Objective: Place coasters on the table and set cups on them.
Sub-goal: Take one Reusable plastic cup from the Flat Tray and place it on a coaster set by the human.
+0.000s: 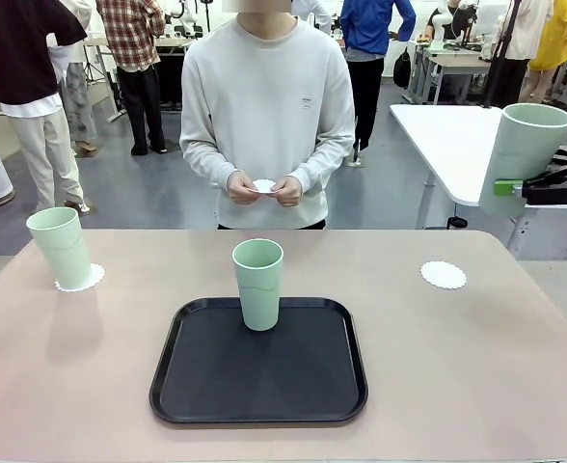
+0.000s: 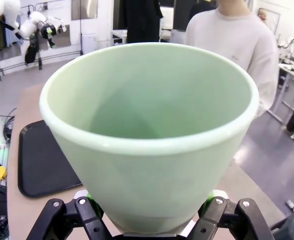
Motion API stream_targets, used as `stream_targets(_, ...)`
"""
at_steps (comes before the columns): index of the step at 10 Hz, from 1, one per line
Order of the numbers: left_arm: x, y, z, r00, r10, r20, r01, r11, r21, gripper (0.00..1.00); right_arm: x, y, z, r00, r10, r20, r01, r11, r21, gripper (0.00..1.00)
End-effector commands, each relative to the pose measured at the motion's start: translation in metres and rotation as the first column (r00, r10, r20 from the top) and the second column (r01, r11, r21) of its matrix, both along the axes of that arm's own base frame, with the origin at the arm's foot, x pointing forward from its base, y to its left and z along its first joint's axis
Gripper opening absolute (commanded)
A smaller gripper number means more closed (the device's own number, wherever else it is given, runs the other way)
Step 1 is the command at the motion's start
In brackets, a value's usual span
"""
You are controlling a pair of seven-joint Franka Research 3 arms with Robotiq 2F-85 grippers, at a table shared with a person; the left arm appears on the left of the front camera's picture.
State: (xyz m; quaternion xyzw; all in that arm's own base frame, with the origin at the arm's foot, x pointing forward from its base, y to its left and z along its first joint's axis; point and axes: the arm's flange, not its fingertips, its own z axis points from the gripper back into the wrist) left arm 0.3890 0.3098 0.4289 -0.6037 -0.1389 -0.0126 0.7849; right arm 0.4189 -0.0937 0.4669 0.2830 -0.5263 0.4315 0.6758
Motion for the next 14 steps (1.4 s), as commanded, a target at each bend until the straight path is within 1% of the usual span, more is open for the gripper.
stream_targets(1,0.001,0.0,0.003,1.0,0.015,-0.001,-0.015,1.0,-0.007,1.0,0.043,-0.001,-0.025,0.991,0.126,-0.036,-0.127,0.992,0.002,0.82)
stream_targets(3,0.001,0.0,0.003,1.0,0.015,-0.001,-0.015,1.0,-0.007,1.0,0.087,-0.004,-0.064,0.976,0.192,-0.106,-0.19,0.981,0.026,0.82)
stream_targets(4,0.001,0.0,0.003,1.0,0.015,-0.001,-0.015,1.0,-0.007,1.0,0.102,-0.007,-0.077,0.967,0.236,-0.097,-0.234,0.972,0.038,0.82)
stream_targets(7,0.001,0.0,0.003,1.0,0.015,-0.001,-0.015,1.0,-0.007,1.0,0.111,-0.022,-0.117,0.945,0.311,-0.102,-0.31,0.95,0.029,0.82)
stream_targets(8,0.001,0.0,0.003,1.0,0.015,-0.001,-0.015,1.0,-0.007,1.0,0.114,-0.028,-0.127,0.946,0.31,-0.098,-0.31,0.951,0.018,0.82)
stream_targets(9,0.001,0.0,0.003,1.0,0.015,-0.001,-0.015,1.0,-0.007,1.0,0.115,-0.032,-0.138,0.942,0.315,-0.113,-0.315,0.949,0.018,0.82)
stream_targets(11,0.001,0.0,0.003,1.0,0.015,-0.001,-0.015,1.0,-0.007,1.0,0.115,-0.032,-0.157,0.924,0.353,-0.147,-0.348,0.936,0.057,0.82)
stream_targets(14,0.001,0.0,0.003,1.0,0.015,-0.001,-0.015,1.0,-0.007,1.0,0.119,-0.028,-0.176,0.916,0.38,-0.128,-0.373,0.925,0.079,0.82)
